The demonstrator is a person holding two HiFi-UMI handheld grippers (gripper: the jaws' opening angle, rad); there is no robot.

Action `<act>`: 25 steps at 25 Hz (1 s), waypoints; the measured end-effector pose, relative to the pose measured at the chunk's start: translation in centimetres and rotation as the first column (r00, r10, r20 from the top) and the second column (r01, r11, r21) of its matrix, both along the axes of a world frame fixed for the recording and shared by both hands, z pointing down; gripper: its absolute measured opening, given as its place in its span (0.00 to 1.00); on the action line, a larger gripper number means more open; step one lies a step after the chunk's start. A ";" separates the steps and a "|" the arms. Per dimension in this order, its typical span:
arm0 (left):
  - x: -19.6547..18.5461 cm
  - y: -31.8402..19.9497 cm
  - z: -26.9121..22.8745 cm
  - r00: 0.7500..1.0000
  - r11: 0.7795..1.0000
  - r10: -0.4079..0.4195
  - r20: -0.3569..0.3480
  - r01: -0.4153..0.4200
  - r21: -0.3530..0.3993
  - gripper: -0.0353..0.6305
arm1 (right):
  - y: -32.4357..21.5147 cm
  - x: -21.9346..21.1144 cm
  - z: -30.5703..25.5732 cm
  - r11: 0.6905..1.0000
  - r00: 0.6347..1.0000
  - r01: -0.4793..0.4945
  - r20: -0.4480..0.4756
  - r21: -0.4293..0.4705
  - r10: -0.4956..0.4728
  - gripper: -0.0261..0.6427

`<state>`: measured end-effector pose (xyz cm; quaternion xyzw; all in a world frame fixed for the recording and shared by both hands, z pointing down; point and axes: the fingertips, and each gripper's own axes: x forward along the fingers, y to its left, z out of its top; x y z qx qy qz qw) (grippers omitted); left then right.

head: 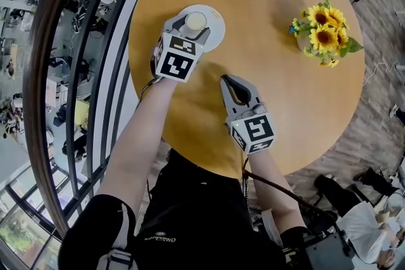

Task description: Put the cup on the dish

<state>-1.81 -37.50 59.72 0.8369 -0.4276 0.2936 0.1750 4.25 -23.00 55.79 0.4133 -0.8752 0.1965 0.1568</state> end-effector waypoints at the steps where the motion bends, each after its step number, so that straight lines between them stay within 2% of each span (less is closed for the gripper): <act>1: 0.0 0.0 0.0 1.000 1.000 0.000 0.001 0.000 0.000 0.45 | 0.0 0.0 0.0 1.000 1.000 -0.001 0.001 0.000 0.001 0.05; 25: -0.3 0.4 -0.3 0.999 0.997 -0.007 -0.037 0.010 0.083 0.45 | 0.8 -0.2 0.3 1.000 1.000 -0.005 0.015 -0.013 0.005 0.05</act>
